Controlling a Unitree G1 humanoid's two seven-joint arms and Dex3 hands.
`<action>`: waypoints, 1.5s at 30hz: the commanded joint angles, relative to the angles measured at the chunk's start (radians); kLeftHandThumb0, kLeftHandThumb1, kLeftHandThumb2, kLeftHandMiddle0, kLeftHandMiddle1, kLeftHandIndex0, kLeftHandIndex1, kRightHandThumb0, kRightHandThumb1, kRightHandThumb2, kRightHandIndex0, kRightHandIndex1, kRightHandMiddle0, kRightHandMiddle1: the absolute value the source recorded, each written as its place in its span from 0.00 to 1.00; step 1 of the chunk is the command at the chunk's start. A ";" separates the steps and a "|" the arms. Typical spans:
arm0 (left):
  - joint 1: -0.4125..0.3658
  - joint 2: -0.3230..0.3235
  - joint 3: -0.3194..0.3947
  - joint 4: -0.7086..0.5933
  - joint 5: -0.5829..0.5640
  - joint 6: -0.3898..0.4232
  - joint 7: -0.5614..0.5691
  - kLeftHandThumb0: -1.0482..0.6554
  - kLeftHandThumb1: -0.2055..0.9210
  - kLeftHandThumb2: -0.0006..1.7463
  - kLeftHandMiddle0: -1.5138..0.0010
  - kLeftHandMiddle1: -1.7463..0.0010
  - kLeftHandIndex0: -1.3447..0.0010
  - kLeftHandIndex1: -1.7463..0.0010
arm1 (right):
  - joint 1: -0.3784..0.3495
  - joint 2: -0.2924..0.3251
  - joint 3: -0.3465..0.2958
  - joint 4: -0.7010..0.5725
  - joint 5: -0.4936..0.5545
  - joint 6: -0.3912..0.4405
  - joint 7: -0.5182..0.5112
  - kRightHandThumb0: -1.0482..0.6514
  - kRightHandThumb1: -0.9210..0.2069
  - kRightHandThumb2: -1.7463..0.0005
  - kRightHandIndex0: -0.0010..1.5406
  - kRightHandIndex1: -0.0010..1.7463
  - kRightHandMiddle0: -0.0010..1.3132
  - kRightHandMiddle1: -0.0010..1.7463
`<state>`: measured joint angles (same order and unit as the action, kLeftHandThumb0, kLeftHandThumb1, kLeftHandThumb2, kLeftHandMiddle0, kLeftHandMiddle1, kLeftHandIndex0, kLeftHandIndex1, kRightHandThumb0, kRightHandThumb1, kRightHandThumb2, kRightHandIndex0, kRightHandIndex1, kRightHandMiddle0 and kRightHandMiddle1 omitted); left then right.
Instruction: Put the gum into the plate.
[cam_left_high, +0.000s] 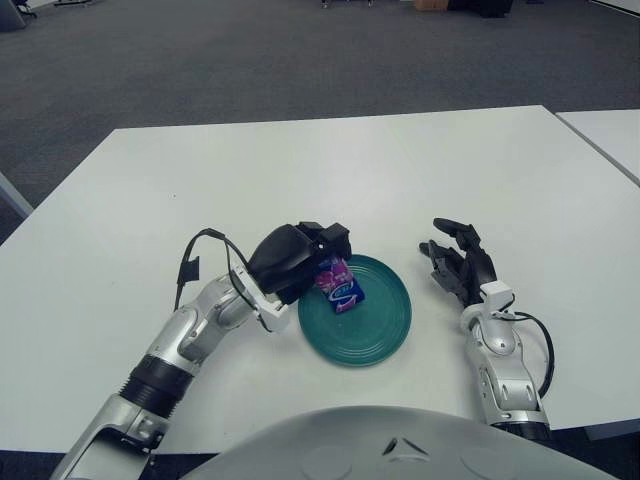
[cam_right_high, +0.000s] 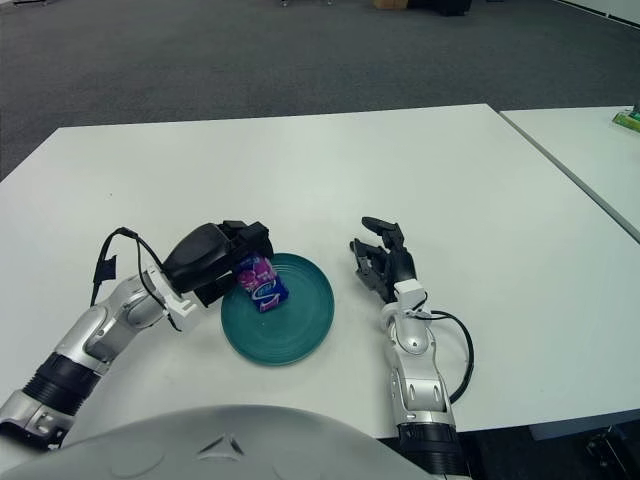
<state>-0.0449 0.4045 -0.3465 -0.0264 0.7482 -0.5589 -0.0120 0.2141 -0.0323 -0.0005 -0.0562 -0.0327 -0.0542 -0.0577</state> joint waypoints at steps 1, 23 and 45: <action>-0.002 -0.022 -0.009 0.011 -0.051 0.045 -0.044 0.61 0.25 0.90 0.48 0.04 0.56 0.00 | 0.012 0.007 0.005 0.018 -0.010 0.042 -0.002 0.34 0.00 0.68 0.39 0.38 0.08 0.56; 0.002 -0.021 -0.033 -0.052 0.002 0.150 -0.118 0.01 1.00 0.13 0.95 0.92 1.00 0.80 | -0.001 0.022 0.006 0.025 0.000 0.040 -0.002 0.36 0.01 0.68 0.39 0.40 0.08 0.56; 0.025 -0.009 0.000 -0.114 -0.097 0.263 -0.216 0.00 1.00 0.21 1.00 1.00 1.00 1.00 | -0.020 0.016 0.010 0.028 -0.007 0.061 -0.001 0.33 0.00 0.68 0.37 0.39 0.08 0.56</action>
<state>-0.0282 0.3765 -0.3641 -0.1223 0.6642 -0.3111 -0.2152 0.1876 -0.0178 0.0073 -0.0534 -0.0326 -0.0281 -0.0616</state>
